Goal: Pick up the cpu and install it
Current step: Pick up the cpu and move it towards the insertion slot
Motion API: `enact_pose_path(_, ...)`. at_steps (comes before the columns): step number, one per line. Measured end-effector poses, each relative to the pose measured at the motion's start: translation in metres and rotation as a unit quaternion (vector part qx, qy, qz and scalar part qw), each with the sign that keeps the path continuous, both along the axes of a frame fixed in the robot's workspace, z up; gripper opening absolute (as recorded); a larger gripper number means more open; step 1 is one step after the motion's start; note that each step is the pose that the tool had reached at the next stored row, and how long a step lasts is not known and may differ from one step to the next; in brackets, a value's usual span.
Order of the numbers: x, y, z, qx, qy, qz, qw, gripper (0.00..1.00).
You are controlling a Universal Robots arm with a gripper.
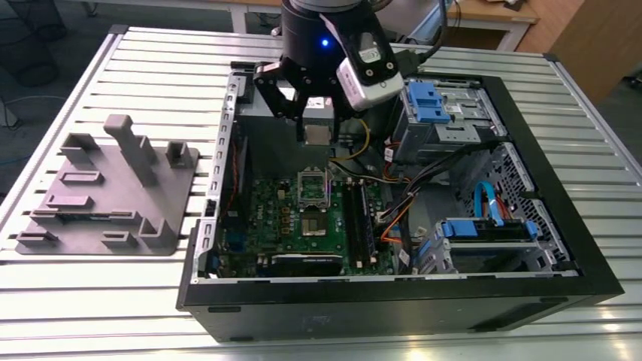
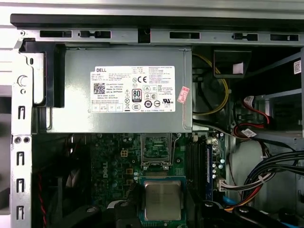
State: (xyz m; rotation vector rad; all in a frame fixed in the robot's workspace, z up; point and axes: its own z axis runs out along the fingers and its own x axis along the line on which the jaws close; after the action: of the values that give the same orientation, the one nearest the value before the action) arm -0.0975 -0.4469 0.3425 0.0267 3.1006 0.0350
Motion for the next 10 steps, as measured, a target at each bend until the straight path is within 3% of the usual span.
enact_pose_path(6,0.0001,0.0000,-0.0006,0.0002,-0.0001,0.000,1.00000,0.47)
enact_pose_path(10,0.0001,-0.0005,-0.0057,0.0000,0.0000,0.000,1.00000,0.47)
